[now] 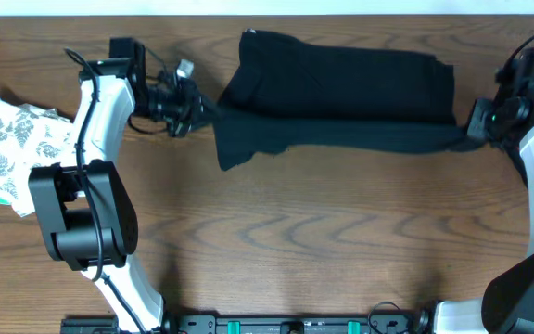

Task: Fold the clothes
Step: 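Lay the shirt flat by pulling both grippers back toward the near side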

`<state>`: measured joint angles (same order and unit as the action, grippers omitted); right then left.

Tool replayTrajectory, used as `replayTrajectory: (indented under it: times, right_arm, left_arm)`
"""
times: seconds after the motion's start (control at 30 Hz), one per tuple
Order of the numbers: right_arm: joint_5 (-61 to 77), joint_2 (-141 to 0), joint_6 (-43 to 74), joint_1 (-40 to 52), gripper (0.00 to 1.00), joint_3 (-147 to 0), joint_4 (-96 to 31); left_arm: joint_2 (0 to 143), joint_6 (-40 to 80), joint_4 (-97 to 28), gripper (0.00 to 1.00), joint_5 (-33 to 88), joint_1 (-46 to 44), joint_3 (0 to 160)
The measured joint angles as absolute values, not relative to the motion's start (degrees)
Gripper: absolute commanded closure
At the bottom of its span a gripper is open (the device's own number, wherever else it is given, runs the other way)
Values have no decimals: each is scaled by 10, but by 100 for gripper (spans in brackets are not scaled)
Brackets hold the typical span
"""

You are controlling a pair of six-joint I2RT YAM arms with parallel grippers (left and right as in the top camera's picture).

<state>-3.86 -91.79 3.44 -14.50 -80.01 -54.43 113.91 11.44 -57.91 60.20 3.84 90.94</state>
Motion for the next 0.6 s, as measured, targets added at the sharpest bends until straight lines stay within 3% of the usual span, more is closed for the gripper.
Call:
replayTrajectory:
  times: [0.3, 0.5, 0.6]
  right_arm:
    - [-49, -918, 31, -145, 98, -775, -642]
    - [-56, -918, 27, -145, 83, -740, -679]
    - [-61, -918, 26, -145, 81, -713, -689]
  left_arm:
    - [1139, 2, -720, 94, 512, 27, 902]
    - [1139, -35, -802, 94, 491, -13, 902]
    - [1139, -47, -821, 94, 462, -44, 902]
